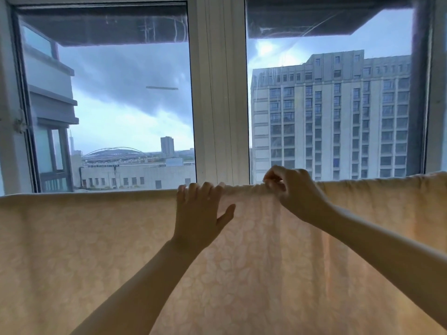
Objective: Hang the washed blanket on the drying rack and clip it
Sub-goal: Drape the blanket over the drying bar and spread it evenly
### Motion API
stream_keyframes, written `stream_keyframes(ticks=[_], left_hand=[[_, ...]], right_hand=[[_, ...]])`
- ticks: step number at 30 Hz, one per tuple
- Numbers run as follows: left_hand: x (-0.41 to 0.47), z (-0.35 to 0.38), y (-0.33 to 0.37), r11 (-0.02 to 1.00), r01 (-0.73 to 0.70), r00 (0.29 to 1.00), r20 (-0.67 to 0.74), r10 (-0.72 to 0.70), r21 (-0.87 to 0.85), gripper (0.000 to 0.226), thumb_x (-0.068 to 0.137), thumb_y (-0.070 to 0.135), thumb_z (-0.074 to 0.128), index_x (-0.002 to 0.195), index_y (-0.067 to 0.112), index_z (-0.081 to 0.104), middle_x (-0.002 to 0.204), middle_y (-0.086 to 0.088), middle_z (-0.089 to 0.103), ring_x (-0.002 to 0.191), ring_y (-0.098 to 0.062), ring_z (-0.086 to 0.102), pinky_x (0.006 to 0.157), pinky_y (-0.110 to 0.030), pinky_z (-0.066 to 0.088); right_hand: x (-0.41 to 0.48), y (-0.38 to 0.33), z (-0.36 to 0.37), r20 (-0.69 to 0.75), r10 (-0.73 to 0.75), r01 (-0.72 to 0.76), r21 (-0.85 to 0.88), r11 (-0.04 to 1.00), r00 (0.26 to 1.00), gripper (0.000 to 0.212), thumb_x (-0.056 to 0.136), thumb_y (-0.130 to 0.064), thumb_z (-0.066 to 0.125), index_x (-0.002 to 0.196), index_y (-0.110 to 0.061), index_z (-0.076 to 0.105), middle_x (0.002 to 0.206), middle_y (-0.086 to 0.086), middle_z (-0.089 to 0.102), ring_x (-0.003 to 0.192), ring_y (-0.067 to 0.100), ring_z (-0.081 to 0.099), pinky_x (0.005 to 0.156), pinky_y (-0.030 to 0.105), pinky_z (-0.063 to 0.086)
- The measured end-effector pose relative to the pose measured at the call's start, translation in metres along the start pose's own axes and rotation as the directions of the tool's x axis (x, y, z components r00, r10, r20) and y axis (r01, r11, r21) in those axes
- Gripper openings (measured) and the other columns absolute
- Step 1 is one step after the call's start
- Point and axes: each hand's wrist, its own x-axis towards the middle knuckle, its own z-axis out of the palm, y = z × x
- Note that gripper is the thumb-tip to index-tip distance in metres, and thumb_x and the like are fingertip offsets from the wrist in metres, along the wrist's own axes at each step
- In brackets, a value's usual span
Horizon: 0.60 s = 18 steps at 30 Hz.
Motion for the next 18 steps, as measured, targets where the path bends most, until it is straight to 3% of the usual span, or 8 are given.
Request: stream_keyframes(ticks=[3, 9, 14, 18], left_hand=[[-0.001, 0.005, -0.004, 1.0, 0.005, 0.999, -0.036, -0.005, 0.001, 0.055, 0.092, 0.063, 0.029, 0.114, 0.02, 0.056, 0.098, -0.002, 0.059, 0.091, -0.025, 0.053, 0.089, -0.048, 0.041], [-0.001, 0.011, -0.005, 1.0, 0.002, 0.995, -0.101, -0.002, -0.006, 0.05, 0.092, 0.061, 0.033, 0.111, 0.02, 0.055, 0.095, -0.003, 0.059, 0.088, -0.026, 0.053, 0.086, -0.047, 0.041], [-0.001, 0.009, -0.004, 1.0, 0.003, 0.994, -0.109, -0.002, 0.008, 0.049, 0.093, 0.059, 0.033, 0.111, 0.02, 0.055, 0.093, -0.004, 0.059, 0.086, -0.027, 0.053, 0.085, -0.047, 0.042], [-0.001, 0.009, -0.005, 1.0, 0.002, 0.994, -0.109, -0.001, 0.01, 0.049, 0.091, 0.059, 0.036, 0.112, 0.02, 0.057, 0.095, -0.003, 0.06, 0.089, -0.027, 0.054, 0.087, -0.047, 0.042]], right_hand=[[-0.007, 0.01, -0.007, -0.005, -0.002, 0.001, -0.058, 0.998, 1.0, 0.014, 0.092, -0.021, 0.06, 0.103, -0.015, 0.067, 0.091, -0.001, 0.071, 0.075, 0.007, 0.066, 0.073, 0.024, 0.057], [-0.006, 0.017, -0.003, -0.059, -0.014, 0.01, -0.059, 0.998, 0.998, 0.011, 0.09, -0.023, 0.064, 0.094, -0.017, 0.072, 0.081, -0.005, 0.073, 0.065, 0.003, 0.065, 0.066, 0.023, 0.056], [-0.002, 0.016, -0.002, -0.064, 0.021, -0.03, -0.142, 0.989, 0.998, 0.016, 0.096, -0.024, 0.053, 0.091, -0.013, 0.064, 0.078, -0.001, 0.067, 0.063, 0.01, 0.062, 0.062, 0.028, 0.054], [-0.002, 0.026, -0.016, -0.121, 0.053, -0.064, -0.09, 0.994, 0.991, 0.016, 0.097, -0.02, 0.049, 0.087, -0.012, 0.058, 0.077, 0.0, 0.062, 0.066, 0.016, 0.06, 0.062, 0.032, 0.051]])
